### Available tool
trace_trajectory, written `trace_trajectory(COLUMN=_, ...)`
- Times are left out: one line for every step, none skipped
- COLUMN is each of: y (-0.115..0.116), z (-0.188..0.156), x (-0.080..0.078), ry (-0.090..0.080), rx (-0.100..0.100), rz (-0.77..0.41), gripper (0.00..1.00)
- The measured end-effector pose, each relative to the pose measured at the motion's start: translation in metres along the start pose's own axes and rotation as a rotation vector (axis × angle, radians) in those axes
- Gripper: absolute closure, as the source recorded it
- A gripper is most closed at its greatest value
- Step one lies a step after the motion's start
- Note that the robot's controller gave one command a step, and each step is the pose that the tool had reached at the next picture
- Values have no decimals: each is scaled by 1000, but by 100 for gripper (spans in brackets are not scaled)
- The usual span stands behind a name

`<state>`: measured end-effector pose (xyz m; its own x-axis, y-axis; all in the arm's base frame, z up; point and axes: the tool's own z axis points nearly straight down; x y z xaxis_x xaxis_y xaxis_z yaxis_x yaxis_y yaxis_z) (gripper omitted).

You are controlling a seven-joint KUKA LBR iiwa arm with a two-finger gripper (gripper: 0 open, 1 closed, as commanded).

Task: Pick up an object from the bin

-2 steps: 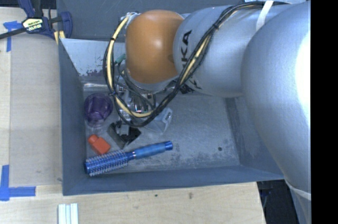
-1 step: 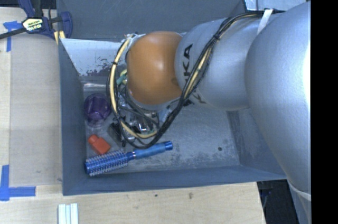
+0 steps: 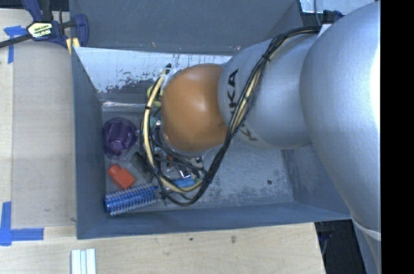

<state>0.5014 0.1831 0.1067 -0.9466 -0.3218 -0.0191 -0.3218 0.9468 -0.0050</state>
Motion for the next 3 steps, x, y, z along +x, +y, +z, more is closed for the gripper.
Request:
trace_trajectory(y=0, z=-33, x=16, ry=14, rx=-6, rz=-43, gripper=0)
trace_trajectory(y=-3, z=14, x=12, ry=-8, rx=-2, rz=-116, gripper=0)
trace_trajectory(y=-1, z=34, x=13, ry=1, rx=-7, rz=-385, gripper=100)
